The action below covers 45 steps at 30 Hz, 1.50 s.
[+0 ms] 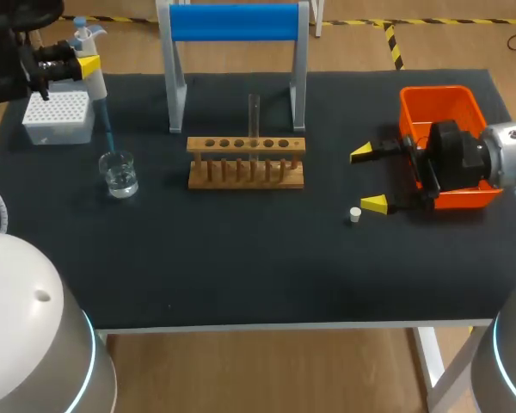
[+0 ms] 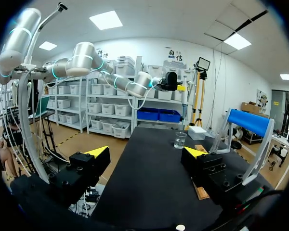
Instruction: Invert the test tube, pick up the pipette, mount the tip to pipette, aspirate from beaker and dispense into the tube, eject the tip, return the pipette, and cap with the stopper.
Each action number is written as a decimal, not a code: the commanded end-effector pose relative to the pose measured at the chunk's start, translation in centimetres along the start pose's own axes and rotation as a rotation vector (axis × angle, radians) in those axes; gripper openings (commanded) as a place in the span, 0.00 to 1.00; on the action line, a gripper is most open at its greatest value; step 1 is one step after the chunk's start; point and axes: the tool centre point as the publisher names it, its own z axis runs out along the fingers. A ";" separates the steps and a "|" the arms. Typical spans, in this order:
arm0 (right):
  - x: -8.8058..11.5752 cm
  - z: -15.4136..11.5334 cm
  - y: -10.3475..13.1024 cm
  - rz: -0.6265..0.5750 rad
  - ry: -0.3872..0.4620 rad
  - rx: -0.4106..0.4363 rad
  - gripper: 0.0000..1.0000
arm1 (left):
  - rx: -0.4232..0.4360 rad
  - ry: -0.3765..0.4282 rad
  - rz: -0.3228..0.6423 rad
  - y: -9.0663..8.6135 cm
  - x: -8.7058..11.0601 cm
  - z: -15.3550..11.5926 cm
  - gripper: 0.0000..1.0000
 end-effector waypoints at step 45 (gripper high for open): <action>-8.2 28.3 -3.1 0.056 -0.329 0.402 1.00 | 0.001 -0.002 0.001 0.0 0.1 0.1 0.00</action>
